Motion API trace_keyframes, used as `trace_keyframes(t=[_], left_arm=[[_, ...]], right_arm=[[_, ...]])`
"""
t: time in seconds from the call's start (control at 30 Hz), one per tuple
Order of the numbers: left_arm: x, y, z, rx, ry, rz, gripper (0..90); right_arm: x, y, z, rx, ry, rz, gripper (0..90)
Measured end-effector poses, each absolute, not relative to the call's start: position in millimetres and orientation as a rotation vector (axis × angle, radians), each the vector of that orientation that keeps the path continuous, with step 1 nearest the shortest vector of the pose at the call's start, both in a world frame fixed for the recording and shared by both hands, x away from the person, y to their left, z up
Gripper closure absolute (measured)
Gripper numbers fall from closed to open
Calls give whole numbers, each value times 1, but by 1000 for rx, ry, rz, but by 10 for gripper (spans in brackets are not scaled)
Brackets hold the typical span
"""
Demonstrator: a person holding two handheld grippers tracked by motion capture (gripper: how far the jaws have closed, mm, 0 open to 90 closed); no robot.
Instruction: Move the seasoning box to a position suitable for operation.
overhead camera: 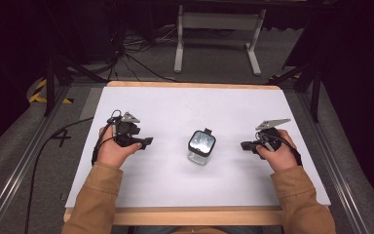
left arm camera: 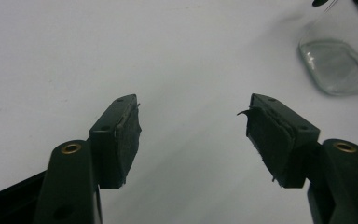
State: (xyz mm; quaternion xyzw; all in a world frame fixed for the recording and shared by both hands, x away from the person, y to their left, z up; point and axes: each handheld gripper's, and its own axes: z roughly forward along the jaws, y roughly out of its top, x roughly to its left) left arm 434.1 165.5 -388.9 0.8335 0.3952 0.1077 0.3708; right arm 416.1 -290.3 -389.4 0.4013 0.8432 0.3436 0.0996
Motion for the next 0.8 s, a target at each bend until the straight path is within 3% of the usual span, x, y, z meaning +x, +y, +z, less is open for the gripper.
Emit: trace_keyframes(t=[0.17, 0.37, 0.4, 0.47, 0.8], left_arm=[[433, 160, -384, 2143, 973, 252, 566], [430, 149, -380, 2070, 915, 165, 710], [430, 147, -380, 2076, 905, 154, 859], [428, 139, -379, 2099, 864, 174, 898], [432, 95, -384, 2163, 739, 133, 898]], right_arm=[[412, -292, -388, 1177, 2482, 1030, 882], [408, -295, -384, 1155, 2457, 1057, 866], [407, -294, -383, 1149, 2450, 1066, 865], [406, -294, -383, 1141, 2453, 1070, 863], [394, -298, -385, 1139, 2442, 1074, 855]])
